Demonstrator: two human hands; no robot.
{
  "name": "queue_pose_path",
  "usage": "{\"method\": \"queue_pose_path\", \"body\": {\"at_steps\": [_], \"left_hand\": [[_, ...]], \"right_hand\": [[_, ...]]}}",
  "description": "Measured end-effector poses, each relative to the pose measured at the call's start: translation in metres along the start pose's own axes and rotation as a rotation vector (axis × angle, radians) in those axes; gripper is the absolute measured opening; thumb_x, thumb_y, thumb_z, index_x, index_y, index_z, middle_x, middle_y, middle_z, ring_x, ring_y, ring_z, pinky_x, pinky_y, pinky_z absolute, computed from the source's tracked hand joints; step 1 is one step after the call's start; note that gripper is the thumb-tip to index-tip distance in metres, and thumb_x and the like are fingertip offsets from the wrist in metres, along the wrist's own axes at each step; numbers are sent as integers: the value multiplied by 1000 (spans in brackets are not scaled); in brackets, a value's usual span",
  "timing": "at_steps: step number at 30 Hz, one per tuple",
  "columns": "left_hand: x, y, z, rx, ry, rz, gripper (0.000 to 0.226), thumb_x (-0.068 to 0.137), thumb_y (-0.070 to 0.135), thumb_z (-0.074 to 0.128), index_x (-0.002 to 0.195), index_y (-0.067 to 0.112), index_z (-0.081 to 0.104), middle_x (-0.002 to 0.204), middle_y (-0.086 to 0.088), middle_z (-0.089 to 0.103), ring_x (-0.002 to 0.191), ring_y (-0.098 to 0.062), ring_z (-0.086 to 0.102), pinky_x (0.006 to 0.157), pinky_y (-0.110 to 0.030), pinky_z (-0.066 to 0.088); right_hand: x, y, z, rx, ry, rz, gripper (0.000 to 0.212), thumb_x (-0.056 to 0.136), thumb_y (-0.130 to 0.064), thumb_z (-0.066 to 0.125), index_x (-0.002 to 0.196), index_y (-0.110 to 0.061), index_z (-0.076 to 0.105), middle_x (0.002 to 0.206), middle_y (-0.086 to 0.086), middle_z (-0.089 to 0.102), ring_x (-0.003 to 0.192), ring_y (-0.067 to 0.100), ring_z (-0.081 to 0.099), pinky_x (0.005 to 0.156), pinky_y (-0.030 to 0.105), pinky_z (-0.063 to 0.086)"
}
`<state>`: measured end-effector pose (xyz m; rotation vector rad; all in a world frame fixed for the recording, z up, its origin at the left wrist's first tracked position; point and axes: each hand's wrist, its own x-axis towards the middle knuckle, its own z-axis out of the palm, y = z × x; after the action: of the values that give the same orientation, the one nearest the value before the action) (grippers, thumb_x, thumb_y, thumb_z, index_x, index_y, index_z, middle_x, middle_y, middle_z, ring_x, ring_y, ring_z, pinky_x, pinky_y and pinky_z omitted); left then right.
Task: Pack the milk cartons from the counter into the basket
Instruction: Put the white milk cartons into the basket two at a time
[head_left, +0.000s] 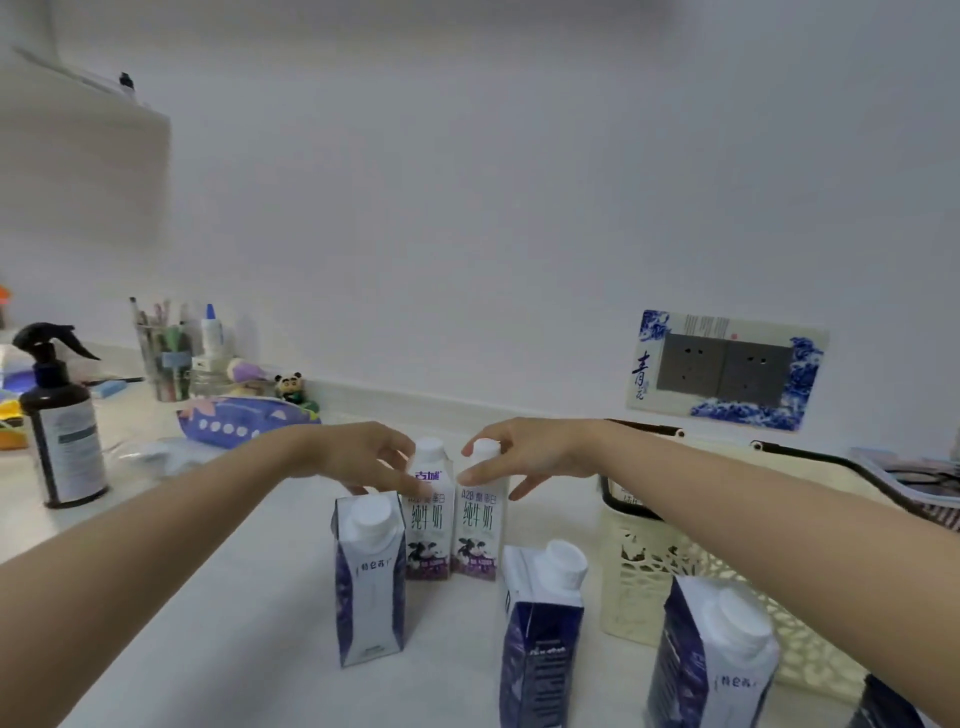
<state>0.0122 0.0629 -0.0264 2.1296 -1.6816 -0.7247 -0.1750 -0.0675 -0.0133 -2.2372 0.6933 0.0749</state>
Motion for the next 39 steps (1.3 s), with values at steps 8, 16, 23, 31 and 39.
{"method": "queue_pose_path", "body": {"at_steps": [8, 16, 23, 31, 39], "left_hand": [[20, -5, 13, -103, -2, 161, 34, 70, 37, 83, 100, 26, 71, 96, 10, 75, 92, -14, 71, 76, -29, 57], [19, -4, 4, -149, 47, 249, 30, 71, 37, 81, 96, 23, 73, 94, 5, 77, 86, -14, 74, 71, -34, 62], [-11, 66, -56, -156, 199, 468, 37, 67, 40, 78, 97, 19, 73, 91, 4, 78, 82, -11, 74, 64, -28, 60], [-20, 177, -66, -113, 216, 690, 34, 65, 49, 74, 88, 24, 73, 88, 8, 78, 80, -8, 74, 59, -22, 58], [39, 218, 9, -118, 66, 678, 32, 79, 32, 75, 103, 13, 70, 98, -2, 77, 87, -14, 74, 70, -37, 62]], "right_hand": [[13, 12, 5, 45, 16, -44, 38, 78, -19, 79, 109, -27, 59, 99, -3, 60, 79, 4, 67, 63, 22, 58], [5, 6, 1, -12, 120, -203, 42, 77, -13, 80, 115, -17, 60, 107, 13, 69, 92, 23, 70, 69, 30, 60], [-61, -37, -53, 40, 369, -377, 46, 76, -14, 80, 118, -16, 61, 105, 13, 73, 91, 23, 72, 77, 37, 60], [-161, -34, -114, 11, 513, -404, 47, 66, -29, 80, 109, -24, 63, 95, -2, 78, 87, 17, 75, 67, 28, 61], [-194, 51, -117, 84, 534, -234, 43, 68, -21, 83, 107, -21, 64, 92, -3, 78, 84, 16, 74, 65, 25, 59]]}}
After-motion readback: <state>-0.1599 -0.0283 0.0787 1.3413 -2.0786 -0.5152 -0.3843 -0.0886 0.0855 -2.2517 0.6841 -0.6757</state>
